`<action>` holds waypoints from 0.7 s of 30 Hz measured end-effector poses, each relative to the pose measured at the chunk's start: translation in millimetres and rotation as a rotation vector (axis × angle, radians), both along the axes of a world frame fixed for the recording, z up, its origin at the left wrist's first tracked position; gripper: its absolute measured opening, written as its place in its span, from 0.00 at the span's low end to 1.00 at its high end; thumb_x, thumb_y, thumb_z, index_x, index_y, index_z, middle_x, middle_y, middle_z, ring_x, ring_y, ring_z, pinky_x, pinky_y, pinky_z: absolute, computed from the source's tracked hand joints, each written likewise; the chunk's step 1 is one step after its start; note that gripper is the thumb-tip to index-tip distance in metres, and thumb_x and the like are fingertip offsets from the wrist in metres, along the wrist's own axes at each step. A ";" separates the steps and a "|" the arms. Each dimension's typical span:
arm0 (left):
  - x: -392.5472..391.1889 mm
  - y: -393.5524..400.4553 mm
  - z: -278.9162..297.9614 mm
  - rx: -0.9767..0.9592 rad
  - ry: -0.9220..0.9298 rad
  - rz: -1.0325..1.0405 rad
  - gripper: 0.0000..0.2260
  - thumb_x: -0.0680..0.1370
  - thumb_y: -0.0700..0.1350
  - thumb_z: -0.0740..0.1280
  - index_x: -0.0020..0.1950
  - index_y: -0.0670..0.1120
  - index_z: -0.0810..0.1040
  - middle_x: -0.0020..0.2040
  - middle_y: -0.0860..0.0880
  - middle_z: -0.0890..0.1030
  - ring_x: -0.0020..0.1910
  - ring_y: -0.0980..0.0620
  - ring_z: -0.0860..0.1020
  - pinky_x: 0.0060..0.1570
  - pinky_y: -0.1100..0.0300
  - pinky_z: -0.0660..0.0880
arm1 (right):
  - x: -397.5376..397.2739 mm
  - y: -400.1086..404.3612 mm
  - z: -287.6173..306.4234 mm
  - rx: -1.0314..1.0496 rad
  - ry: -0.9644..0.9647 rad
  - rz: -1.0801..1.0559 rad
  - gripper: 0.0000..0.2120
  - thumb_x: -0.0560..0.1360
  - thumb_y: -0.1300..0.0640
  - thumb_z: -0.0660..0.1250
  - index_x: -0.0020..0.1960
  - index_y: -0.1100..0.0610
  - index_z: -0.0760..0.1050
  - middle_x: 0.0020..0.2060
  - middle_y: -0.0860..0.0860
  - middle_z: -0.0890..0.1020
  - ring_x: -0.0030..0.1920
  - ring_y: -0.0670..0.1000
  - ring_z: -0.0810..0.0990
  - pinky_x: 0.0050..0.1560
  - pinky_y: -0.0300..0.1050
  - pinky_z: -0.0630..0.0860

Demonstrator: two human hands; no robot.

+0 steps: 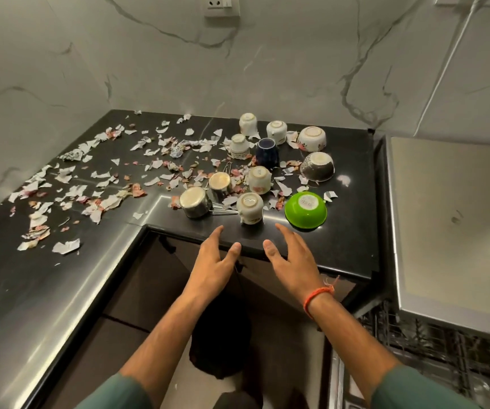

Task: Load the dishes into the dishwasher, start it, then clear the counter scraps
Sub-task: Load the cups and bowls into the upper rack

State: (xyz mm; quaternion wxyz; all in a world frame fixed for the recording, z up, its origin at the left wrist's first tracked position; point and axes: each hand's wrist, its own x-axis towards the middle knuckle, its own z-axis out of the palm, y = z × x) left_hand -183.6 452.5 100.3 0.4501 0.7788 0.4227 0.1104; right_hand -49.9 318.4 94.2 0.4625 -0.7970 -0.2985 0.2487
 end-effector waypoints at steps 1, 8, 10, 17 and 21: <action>4.0 10.1 -0.4 -0.003 -0.006 0.004 0.31 0.82 0.57 0.65 0.83 0.52 0.58 0.80 0.46 0.63 0.78 0.50 0.63 0.77 0.47 0.63 | 4.4 8.3 0.9 0.000 -0.015 -0.001 0.29 0.80 0.43 0.64 0.78 0.48 0.62 0.76 0.47 0.65 0.76 0.47 0.62 0.75 0.46 0.61; 27.3 75.3 -2.6 0.067 -0.041 0.016 0.31 0.81 0.53 0.68 0.82 0.51 0.60 0.79 0.48 0.64 0.78 0.51 0.63 0.76 0.54 0.61 | 30.5 66.4 0.3 -0.024 -0.145 -0.005 0.29 0.77 0.46 0.70 0.75 0.47 0.67 0.72 0.46 0.70 0.73 0.47 0.65 0.74 0.44 0.62; 31.8 98.9 -5.7 0.144 -0.034 0.043 0.31 0.81 0.51 0.70 0.81 0.49 0.62 0.79 0.47 0.65 0.78 0.50 0.63 0.77 0.53 0.61 | 38.0 84.7 -3.0 -0.029 -0.203 0.013 0.28 0.75 0.47 0.72 0.73 0.48 0.69 0.68 0.47 0.73 0.70 0.47 0.68 0.73 0.47 0.64; 45.4 176.7 -34.2 0.286 0.066 0.018 0.34 0.77 0.50 0.74 0.79 0.48 0.64 0.75 0.46 0.70 0.76 0.45 0.65 0.76 0.45 0.62 | 60.0 142.7 -14.3 -0.081 -0.301 0.057 0.30 0.69 0.44 0.72 0.70 0.44 0.70 0.67 0.47 0.73 0.69 0.50 0.70 0.72 0.54 0.67; 50.3 199.9 -47.7 0.269 0.198 -0.008 0.40 0.74 0.55 0.75 0.81 0.53 0.60 0.79 0.45 0.64 0.80 0.45 0.59 0.78 0.43 0.57 | 68.6 163.5 -16.2 -0.181 -0.313 0.111 0.35 0.67 0.45 0.77 0.70 0.39 0.68 0.68 0.47 0.71 0.70 0.50 0.68 0.72 0.47 0.65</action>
